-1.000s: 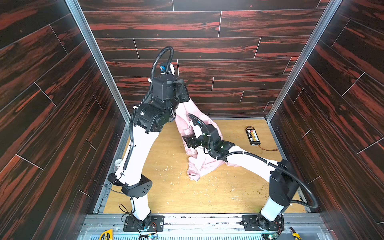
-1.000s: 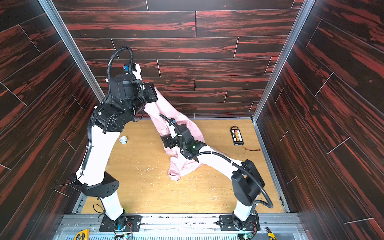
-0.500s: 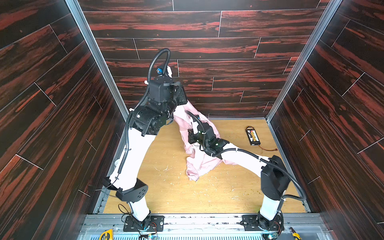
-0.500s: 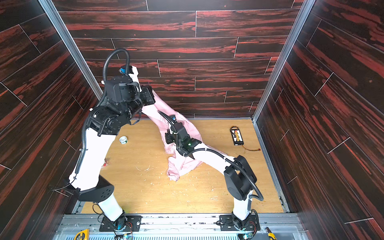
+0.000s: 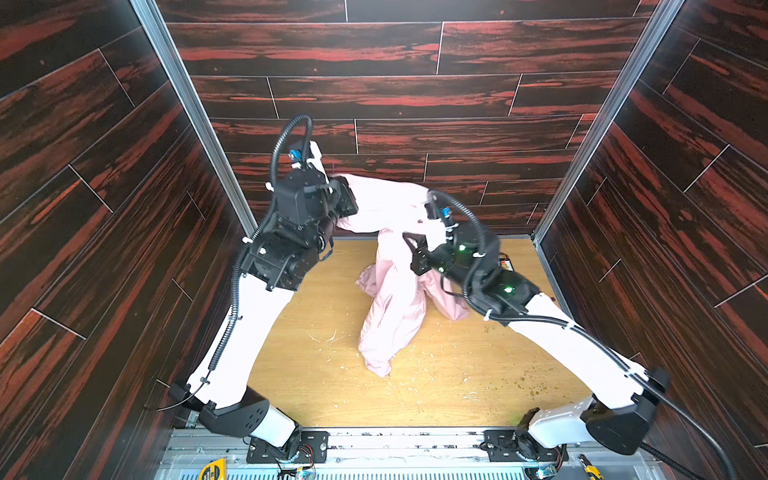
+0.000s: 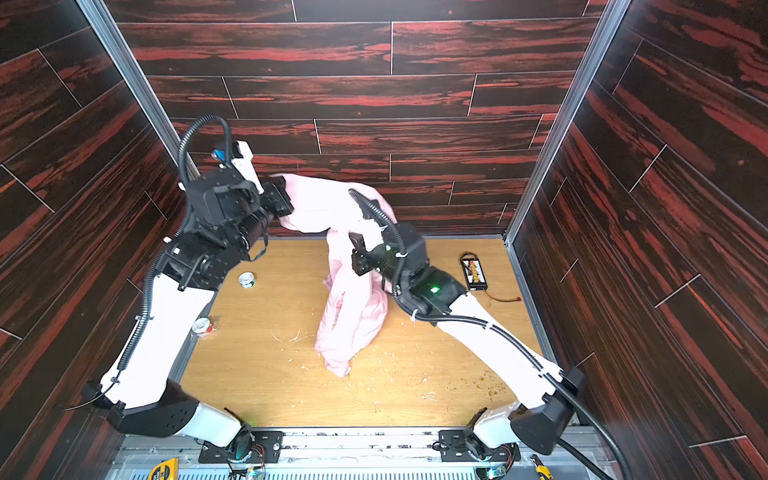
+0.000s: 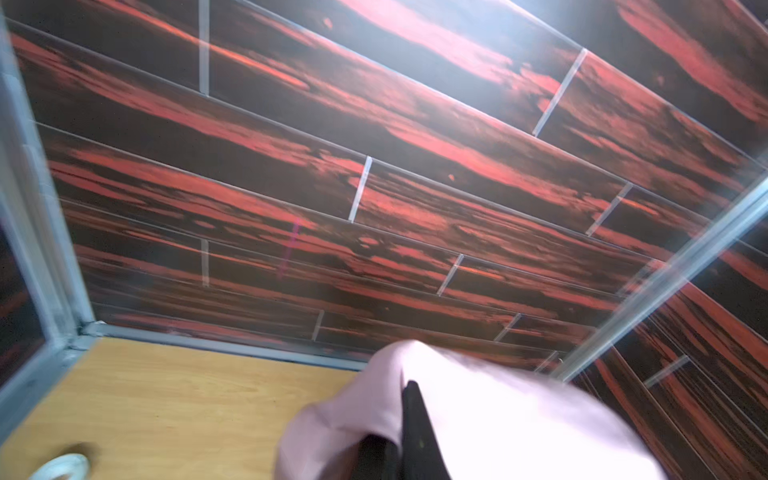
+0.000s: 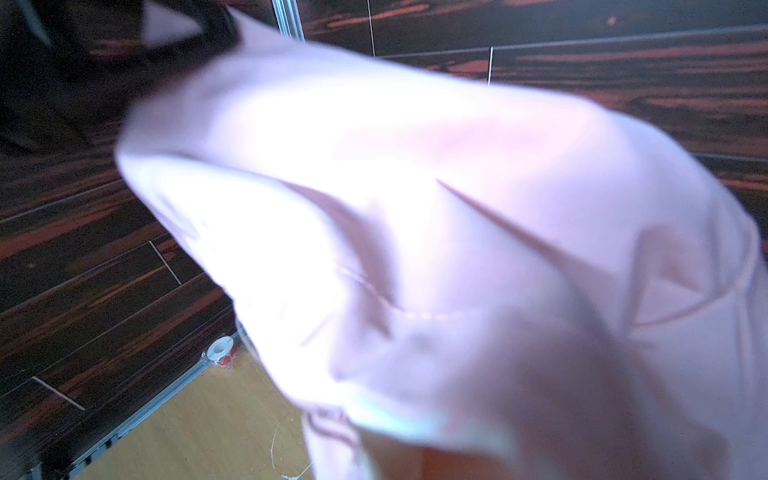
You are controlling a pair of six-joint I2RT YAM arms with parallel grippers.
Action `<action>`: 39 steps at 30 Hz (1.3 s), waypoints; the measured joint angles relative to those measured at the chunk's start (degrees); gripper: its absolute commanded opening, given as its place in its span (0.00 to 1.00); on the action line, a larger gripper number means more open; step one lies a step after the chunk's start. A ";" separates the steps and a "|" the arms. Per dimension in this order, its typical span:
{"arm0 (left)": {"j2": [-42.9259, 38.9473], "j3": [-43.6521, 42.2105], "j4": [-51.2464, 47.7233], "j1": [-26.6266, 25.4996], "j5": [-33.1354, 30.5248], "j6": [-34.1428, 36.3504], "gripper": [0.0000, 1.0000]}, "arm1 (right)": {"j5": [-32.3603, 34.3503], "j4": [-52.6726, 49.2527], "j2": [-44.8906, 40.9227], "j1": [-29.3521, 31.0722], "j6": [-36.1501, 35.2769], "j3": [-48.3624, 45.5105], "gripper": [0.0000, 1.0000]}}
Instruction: Zip up the jacket
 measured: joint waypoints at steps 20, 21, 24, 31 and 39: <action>-17.49 -17.00 19.26 -0.83 5.40 -1.79 0.07 | -4.39 -27.34 0.37 0.11 -0.76 33.88 0.00; -17.00 -16.85 18.62 -0.85 4.74 -1.64 0.07 | -4.22 -27.87 0.87 0.11 -0.50 34.40 0.00; -13.35 -14.95 15.69 -0.74 0.92 -0.83 0.07 | -4.24 -29.00 2.99 -1.05 0.33 34.82 0.00; 1.79 -11.54 9.60 2.47 -5.55 0.11 0.08 | -13.94 -27.58 12.72 -14.32 6.93 29.86 0.00; 26.51 2.97 2.86 11.78 -6.36 -3.28 0.07 | -24.00 -26.82 41.09 -22.01 13.42 44.24 0.00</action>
